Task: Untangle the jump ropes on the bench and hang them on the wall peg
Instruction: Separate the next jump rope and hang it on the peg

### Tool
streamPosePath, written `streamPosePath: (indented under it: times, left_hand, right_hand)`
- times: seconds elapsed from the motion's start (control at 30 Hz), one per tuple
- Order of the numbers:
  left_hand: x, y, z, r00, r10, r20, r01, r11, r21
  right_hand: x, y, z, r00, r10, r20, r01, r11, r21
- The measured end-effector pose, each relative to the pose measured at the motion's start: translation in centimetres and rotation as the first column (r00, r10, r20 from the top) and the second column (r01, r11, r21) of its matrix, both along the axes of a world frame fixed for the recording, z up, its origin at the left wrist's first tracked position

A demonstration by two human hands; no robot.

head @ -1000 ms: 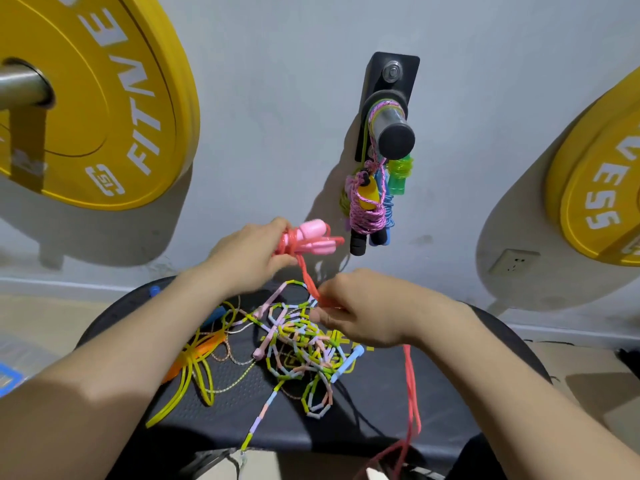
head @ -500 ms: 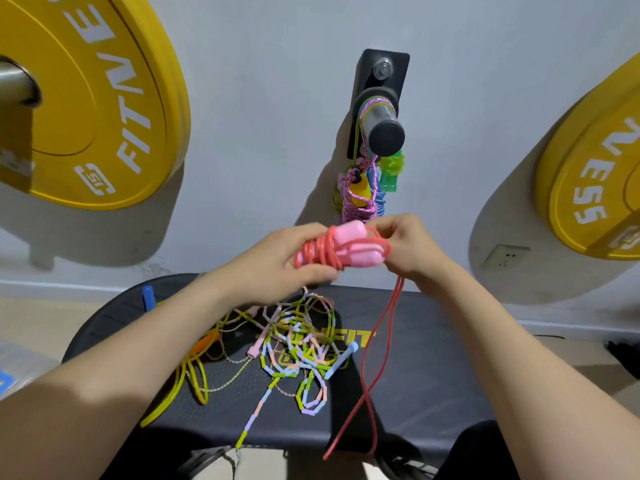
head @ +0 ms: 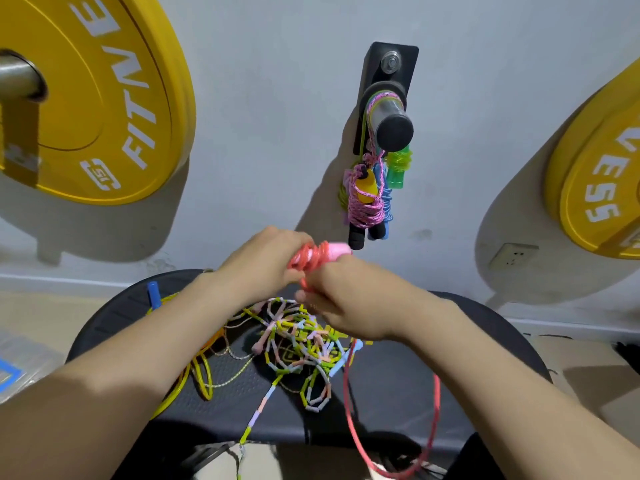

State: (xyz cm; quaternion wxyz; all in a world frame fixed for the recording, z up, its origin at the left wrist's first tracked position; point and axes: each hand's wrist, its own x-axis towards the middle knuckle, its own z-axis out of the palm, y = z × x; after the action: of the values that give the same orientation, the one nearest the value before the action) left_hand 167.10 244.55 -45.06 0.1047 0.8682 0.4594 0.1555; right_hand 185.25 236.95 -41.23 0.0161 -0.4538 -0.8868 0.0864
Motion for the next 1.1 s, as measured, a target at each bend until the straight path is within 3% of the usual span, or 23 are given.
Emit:
streamPosePath:
  times: [0.1,0.17,0.23,0.3,0.33,0.4,0.5,0.6,0.7,0.77,0.87,1.0,1.1]
  left_hand:
    - [0.3,-0.8,-0.5,0.994,-0.085,-0.067,0.084,0.996,-0.018]
    - [0.5,-1.1,-0.2,0.988,-0.157,-0.007,0.157,0.987,-0.024]
    - [0.8,-1.3,0.3,0.960,-0.235,0.150,0.245,0.968,-0.048]
    - [1.0,-1.5,0.9,0.930,-0.243,0.277,0.268,0.962,-0.058]
    - [1.1,-1.5,1.2,0.918,-0.230,0.322,0.264,0.962,-0.065]
    - [1.1,-1.6,1.8,0.886,-0.206,0.416,0.274,0.956,-0.109]
    - [1.0,-1.5,2.3,0.839,-0.139,0.526,0.247,0.959,-0.140]
    - [1.0,-1.0,2.2,0.809,0.018,0.588,0.057,0.992,-0.109]
    - [0.8,-0.5,2.0,0.830,0.124,0.544,-0.145,0.989,-0.004]
    - [0.6,-0.1,1.7,0.884,0.153,0.441,-0.190,0.981,0.041]
    - [-0.2,0.4,1.2,0.945,0.178,0.273,-0.202,0.977,0.064]
    - [-0.4,0.1,0.8,0.969,0.243,0.045,-0.245,0.968,0.057]
    - [0.4,-0.4,0.7,0.985,0.134,-0.105,-0.129,0.990,0.054]
  right_hand:
    - [1.0,1.0,0.5,0.987,-0.142,-0.080,0.156,0.964,0.215]
    - [2.8,2.1,0.9,0.935,-0.241,-0.261,0.298,0.933,0.204]
    - [4.6,3.2,0.7,0.786,-0.323,-0.527,0.414,0.908,0.060]
    - [5.8,4.0,0.1,0.565,-0.398,-0.723,0.402,0.898,-0.180]
    - [6.2,4.3,-0.2,0.488,-0.428,-0.761,0.360,0.892,-0.272]
    - [6.9,4.6,-0.6,0.438,-0.470,-0.766,0.270,0.882,-0.386]
    - [7.8,5.0,-1.0,0.507,-0.515,-0.691,0.232,0.854,-0.466]
    - [7.4,4.9,-1.5,0.552,-0.548,-0.629,0.218,0.823,-0.525]
    - [5.3,4.2,-1.6,0.661,-0.509,-0.552,0.162,0.814,-0.557]
    - [4.1,3.7,-1.2,0.764,-0.425,-0.485,0.186,0.865,-0.466]
    - [2.9,2.8,-0.7,0.932,-0.254,-0.259,0.181,0.945,-0.274]
    - [2.0,2.1,-0.4,0.983,-0.096,-0.154,0.086,0.994,-0.066]
    - [2.5,2.6,-0.4,0.972,-0.097,-0.216,0.109,0.993,0.044]
